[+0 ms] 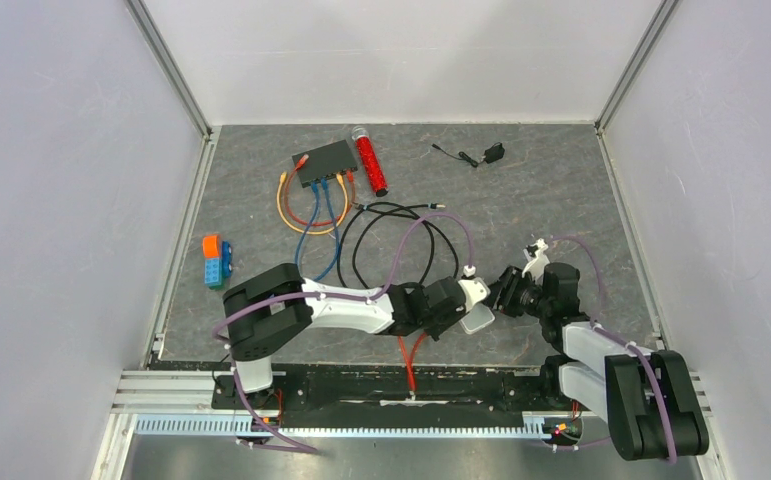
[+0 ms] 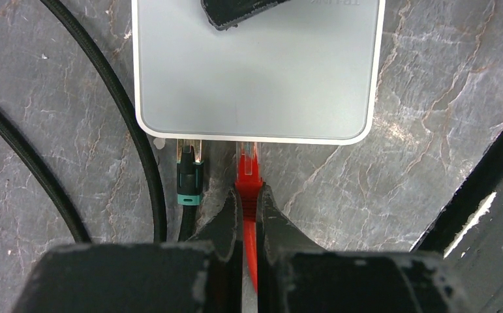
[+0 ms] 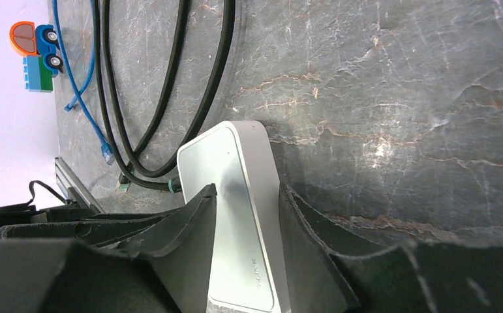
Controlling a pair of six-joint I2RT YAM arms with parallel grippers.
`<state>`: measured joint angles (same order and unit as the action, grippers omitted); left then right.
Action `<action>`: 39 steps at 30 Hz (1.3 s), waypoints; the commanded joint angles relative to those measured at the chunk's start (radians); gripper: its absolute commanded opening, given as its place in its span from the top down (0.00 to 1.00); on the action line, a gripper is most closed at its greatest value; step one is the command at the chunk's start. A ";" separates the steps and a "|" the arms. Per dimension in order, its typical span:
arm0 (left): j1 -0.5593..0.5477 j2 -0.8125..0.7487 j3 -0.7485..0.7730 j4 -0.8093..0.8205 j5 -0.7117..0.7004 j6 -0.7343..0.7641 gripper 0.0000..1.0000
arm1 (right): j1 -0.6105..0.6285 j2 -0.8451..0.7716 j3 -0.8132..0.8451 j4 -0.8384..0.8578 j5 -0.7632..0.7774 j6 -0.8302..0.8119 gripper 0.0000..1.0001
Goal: Insert the plug into the switch port
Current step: Insert the connector into the switch port.
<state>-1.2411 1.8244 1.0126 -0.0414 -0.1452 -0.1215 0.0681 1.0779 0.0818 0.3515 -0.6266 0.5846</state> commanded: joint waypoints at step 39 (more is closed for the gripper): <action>0.028 -0.004 -0.058 0.216 -0.217 -0.040 0.98 | 0.111 0.115 -0.093 -0.075 -0.118 -0.079 0.61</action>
<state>-1.2583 1.8118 0.9760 0.0006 -0.2527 -0.1219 0.1230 1.1736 0.0612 0.5175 -0.6285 0.4858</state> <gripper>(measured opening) 0.056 0.397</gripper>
